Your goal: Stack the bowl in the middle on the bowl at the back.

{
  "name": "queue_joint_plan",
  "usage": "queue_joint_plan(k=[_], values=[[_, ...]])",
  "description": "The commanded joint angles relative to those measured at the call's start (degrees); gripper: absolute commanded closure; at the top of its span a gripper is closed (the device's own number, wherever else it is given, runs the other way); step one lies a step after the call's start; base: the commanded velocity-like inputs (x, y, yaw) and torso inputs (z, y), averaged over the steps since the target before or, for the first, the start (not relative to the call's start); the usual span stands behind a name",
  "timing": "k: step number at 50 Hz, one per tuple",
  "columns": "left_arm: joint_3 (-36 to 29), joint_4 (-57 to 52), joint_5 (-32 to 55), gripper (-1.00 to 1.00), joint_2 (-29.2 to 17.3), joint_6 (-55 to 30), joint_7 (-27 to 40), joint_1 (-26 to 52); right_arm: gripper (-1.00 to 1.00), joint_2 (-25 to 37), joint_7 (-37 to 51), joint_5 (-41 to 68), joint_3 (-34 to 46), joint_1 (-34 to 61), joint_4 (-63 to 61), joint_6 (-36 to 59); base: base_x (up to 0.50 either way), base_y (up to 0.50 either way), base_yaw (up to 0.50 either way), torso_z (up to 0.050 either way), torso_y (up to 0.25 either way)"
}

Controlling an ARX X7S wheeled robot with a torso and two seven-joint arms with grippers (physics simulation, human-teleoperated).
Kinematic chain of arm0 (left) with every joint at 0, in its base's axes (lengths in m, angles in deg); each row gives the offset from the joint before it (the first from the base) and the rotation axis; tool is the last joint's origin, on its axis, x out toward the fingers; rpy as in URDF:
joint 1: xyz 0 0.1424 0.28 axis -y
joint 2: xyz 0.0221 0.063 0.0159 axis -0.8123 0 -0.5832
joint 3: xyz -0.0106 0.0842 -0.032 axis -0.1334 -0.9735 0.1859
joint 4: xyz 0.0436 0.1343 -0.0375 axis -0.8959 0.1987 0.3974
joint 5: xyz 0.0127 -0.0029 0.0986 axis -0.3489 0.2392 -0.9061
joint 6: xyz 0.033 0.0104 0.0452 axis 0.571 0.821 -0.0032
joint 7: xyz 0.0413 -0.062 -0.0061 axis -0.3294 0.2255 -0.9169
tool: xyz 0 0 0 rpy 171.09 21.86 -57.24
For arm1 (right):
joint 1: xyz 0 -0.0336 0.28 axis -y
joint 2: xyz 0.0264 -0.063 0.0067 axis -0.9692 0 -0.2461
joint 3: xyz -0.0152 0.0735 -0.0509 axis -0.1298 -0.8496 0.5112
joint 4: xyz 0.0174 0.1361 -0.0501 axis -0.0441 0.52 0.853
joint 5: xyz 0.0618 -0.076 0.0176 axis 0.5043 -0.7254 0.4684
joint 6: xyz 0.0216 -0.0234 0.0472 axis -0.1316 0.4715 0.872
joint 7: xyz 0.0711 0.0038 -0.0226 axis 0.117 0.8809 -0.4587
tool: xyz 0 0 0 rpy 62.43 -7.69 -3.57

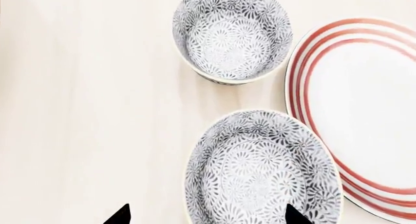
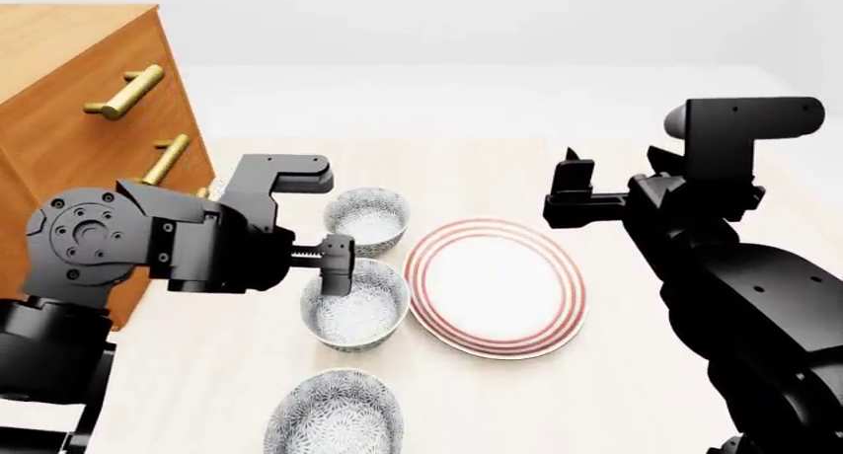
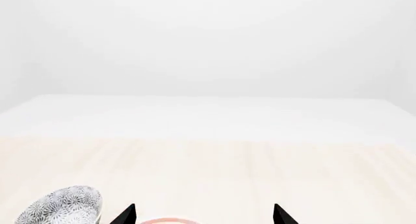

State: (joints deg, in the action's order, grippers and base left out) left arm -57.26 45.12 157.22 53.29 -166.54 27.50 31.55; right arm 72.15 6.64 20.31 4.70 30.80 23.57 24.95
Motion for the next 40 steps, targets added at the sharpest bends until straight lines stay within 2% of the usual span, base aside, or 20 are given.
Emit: queue_joint_plan(k=[1,25,40], values=[[-2.06,3.04,-2.52,-1.00,1.06,1.62,-2.80,0.49,-1.00,0.43,0.14,0.20,0.20,-0.16,0.66,-0.30,0.00,0.00,0.00,0.000,0.000],[-6.70,10.98,-7.73,-1.00,3.43,4.52,-9.65,2.56,-1.00,1.21,0.88,0.67,0.64,-0.33,1.17,0.08,0.00,0.00,0.00,0.000,0.000],[-7.16,15.21,-8.20,-1.00,4.28,5.87,-13.05,3.47,-1.00,1.55,1.56,0.77,1.52,-0.16,1.49,0.43,0.00,0.00,0.00,0.000,0.000]])
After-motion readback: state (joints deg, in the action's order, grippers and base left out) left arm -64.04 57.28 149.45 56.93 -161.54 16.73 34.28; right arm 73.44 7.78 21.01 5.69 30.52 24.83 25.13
